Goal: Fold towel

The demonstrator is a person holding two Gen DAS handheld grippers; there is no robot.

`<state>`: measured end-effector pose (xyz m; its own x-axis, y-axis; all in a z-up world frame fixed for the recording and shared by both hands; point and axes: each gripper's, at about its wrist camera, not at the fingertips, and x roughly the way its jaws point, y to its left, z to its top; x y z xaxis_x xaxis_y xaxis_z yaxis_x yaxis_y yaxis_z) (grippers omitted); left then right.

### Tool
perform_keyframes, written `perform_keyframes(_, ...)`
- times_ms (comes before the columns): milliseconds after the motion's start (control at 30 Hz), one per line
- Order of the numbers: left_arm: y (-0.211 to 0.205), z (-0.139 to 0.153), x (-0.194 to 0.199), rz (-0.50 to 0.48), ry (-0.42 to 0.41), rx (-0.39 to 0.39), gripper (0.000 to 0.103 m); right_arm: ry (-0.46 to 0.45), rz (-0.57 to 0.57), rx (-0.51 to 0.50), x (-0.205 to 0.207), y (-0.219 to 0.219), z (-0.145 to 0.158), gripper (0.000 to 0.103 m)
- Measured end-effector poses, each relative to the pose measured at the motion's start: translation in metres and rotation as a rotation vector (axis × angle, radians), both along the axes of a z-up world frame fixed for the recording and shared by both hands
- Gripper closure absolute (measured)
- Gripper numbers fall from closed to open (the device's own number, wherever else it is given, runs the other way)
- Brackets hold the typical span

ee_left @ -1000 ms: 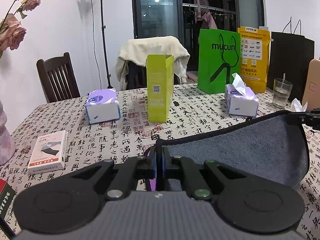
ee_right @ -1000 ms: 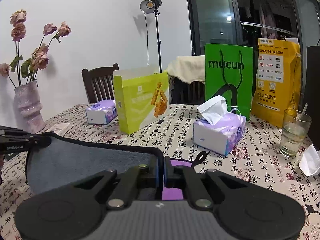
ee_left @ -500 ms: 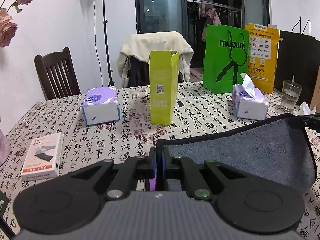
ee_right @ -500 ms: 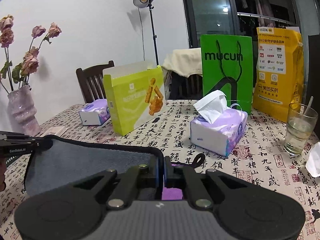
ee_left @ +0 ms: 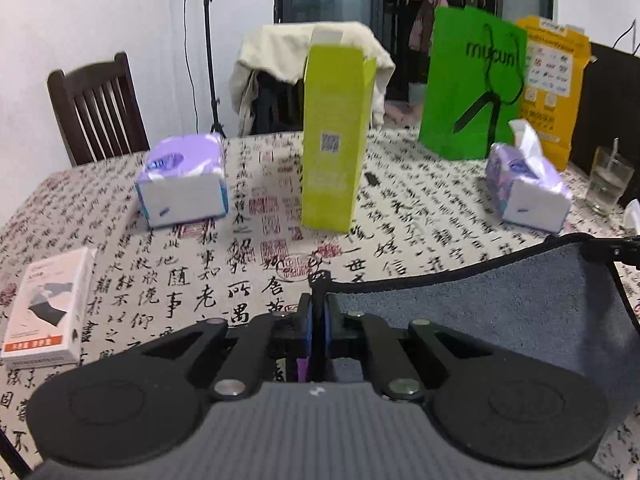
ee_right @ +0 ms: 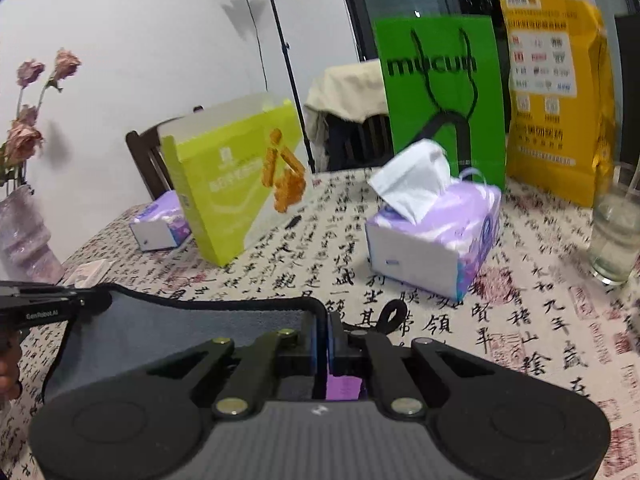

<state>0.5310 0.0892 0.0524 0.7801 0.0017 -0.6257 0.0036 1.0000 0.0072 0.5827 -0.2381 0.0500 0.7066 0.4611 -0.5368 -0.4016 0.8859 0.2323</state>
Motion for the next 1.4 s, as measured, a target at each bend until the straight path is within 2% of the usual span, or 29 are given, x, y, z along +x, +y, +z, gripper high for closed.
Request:
perform_keyframes(300, 0.012, -0.024, 0.023, 0.009, 0.063, -0.04, 0.096, 0.085, -0.021, -0.027, 0.031, 0.01, -0.024, 0.098)
perform_keyframes(367, 0.013, -0.027, 0.024, 0.005, 0.072, -0.044, 0.094, 0.104, -0.031, -0.025, 0.035, 0.009, -0.029, 0.097)
perform_keyframes(400, 0.014, -0.029, 0.025, 0.004, 0.075, -0.044, 0.093, 0.11, -0.038, -0.028, 0.037, 0.009, -0.031, 0.093)
perform_keyframes(500, 0.017, -0.031, 0.026, 0.016, 0.077, -0.037, 0.075, 0.124, -0.068, -0.038, 0.041, 0.006, -0.036, 0.085)
perform_keyframes(567, 0.019, -0.031, 0.027, 0.032, 0.087, -0.035, 0.051, 0.132, -0.079, -0.043, 0.043, 0.005, -0.039, 0.079)
perform_keyframes(600, 0.021, -0.031, 0.028, 0.033, 0.1, -0.048, 0.046, 0.133, -0.082, -0.048, 0.043, 0.005, -0.04, 0.073)
perform_keyframes(667, 0.026, -0.031, 0.03, 0.041, 0.128, -0.078, 0.025, 0.133, -0.083, -0.056, 0.043, 0.005, -0.04, 0.068)
perform_keyframes(733, 0.028, -0.03, 0.029, 0.056, 0.139, -0.076, 0.019, 0.13, -0.081, -0.07, 0.043, 0.007, -0.039, 0.053)
perform_keyframes(833, 0.028, -0.029, 0.027, 0.06, 0.142, -0.048, 0.017, 0.134, -0.095, -0.078, 0.042, 0.007, -0.037, 0.036)
perform_keyframes(1000, 0.03, -0.024, 0.017, 0.07, 0.134, -0.035, 0.012, 0.129, -0.104, -0.081, 0.036, 0.006, -0.032, 0.026)
perform_keyframes(1400, 0.024, -0.001, -0.017, 0.063, 0.085, -0.021, 0.009, 0.071, -0.087, -0.081, 0.003, 0.004, -0.004, 0.022)
